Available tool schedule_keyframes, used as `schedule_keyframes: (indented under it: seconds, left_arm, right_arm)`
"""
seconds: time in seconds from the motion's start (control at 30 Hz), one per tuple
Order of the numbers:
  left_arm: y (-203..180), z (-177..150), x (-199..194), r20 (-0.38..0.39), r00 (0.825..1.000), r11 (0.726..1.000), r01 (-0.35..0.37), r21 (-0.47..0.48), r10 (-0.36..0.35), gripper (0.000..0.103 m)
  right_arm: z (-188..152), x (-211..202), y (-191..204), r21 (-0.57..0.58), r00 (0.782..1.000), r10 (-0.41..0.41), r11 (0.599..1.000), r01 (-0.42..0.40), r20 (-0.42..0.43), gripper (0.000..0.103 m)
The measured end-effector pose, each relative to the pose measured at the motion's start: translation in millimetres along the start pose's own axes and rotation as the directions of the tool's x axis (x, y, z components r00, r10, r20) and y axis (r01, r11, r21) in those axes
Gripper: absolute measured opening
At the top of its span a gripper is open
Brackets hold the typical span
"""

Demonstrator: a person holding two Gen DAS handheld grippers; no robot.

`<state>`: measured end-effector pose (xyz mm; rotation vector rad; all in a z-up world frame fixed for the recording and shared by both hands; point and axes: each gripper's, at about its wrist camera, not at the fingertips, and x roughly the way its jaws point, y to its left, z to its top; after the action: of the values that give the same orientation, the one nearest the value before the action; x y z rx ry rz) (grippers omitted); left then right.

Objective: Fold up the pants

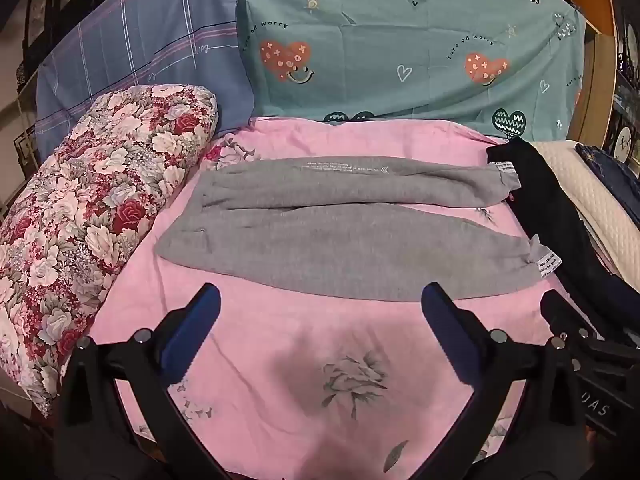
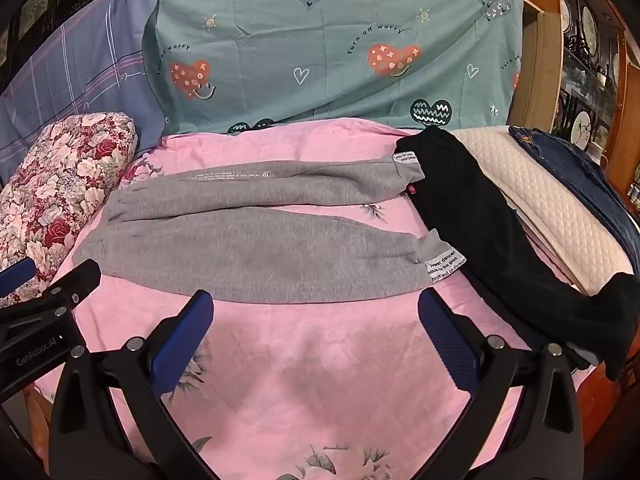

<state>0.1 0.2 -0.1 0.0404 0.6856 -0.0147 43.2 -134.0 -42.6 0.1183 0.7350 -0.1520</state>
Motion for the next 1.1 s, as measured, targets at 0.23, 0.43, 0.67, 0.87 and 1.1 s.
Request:
schedule_keyframes:
  seconds: [0.23, 0.43, 0.67, 0.87, 1.1]
  left_arm:
    - [-2.0, -5.0, 0.4, -0.011, 1.0, 1.0, -0.001, -0.003, 0.001, 0.101]
    - [-0.2, -2.5, 0.5, -0.016, 1.0, 1.0, 0.0, -0.004, 0.0, 0.101]
    - [3.9, -2.3, 4.3, -0.019, 1.0, 1.0, 0.003, -0.014, -0.003, 0.101]
    - [6.4, -2.0, 4.8, -0.024, 1.0, 1.0, 0.006, -0.017, -0.006, 0.101]
    - [6.0, -2.2, 4.9, -0.024, 1.0, 1.0, 0.005, -0.018, -0.005, 0.101]
  right_arm:
    - [0.8, -1.4, -0.2, -0.005, 1.0, -0.001, 1.0, 0.001, 0.001, 0.102]
    - [1.3, -2.7, 2.8, -0.005, 1.0, 0.003, 1.0, -0.003, 0.002, 0.102]
    - [1.4, -2.5, 2.1, -0.006, 1.0, 0.004, 1.0, -0.004, 0.002, 0.102]
    - [1.3, -2.3, 1.9, -0.007, 1.0, 0.004, 1.0, -0.004, 0.001, 0.102]
    - [1.6, -2.4, 1.8, -0.008, 1.0, 0.004, 1.0, -0.004, 0.001, 0.102]
